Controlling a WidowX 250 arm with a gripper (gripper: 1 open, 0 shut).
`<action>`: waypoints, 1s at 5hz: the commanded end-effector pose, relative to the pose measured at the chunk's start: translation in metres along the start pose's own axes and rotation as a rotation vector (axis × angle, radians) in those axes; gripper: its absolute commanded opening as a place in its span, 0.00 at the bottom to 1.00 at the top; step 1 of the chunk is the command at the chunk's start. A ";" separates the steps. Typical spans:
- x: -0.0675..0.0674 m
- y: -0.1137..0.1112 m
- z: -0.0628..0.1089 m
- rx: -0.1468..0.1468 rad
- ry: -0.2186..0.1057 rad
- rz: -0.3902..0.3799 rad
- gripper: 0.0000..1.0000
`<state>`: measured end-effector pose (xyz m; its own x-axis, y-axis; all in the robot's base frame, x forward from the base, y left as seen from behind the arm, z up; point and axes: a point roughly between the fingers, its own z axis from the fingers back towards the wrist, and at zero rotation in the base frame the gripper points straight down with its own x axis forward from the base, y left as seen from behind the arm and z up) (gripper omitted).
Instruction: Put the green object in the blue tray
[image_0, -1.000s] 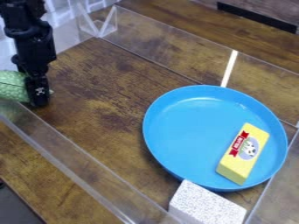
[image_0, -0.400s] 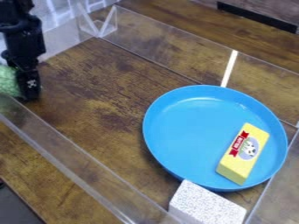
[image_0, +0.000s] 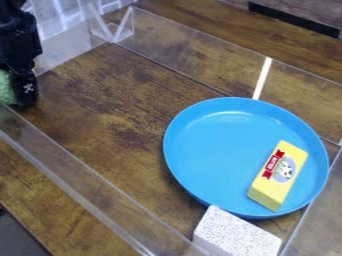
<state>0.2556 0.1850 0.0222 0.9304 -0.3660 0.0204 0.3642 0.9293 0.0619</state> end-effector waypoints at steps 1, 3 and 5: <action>-0.005 0.000 0.001 0.006 -0.008 0.013 0.00; -0.006 0.004 0.015 -0.005 -0.006 0.061 0.00; 0.001 -0.002 0.027 -0.016 -0.006 0.115 0.00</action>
<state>0.2500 0.1769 0.0271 0.9651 -0.2617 -0.0068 0.2617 0.9651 -0.0063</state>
